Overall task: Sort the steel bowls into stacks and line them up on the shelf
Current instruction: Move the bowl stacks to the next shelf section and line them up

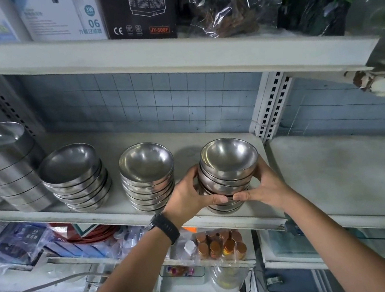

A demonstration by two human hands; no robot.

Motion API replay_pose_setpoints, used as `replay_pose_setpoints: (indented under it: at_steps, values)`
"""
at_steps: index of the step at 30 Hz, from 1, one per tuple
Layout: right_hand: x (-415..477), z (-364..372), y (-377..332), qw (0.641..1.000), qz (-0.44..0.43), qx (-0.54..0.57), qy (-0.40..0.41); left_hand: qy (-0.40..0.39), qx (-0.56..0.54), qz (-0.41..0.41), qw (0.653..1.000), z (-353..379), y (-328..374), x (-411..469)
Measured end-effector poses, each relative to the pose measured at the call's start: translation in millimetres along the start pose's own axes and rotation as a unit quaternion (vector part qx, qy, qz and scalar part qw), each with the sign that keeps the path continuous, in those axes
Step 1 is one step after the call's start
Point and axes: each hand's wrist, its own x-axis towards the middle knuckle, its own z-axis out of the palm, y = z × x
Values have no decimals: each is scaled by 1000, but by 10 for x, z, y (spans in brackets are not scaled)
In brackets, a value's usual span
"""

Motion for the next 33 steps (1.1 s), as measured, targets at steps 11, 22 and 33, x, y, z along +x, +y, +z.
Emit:
replay_pose_setpoints:
  at_steps: [11, 22, 33]
  values:
    - [11, -42, -12, 1000, 0, 0, -9, -5, 2, 2, 1000, 23, 2, -16]
    - [53, -124, -31, 999, -14, -24, -31, 2, 14, -11, 1000, -14, 16, 6]
    - [40, -90, -18, 999, -15, 0, -44, 2, -18, -24, 1000, -25, -16, 32]
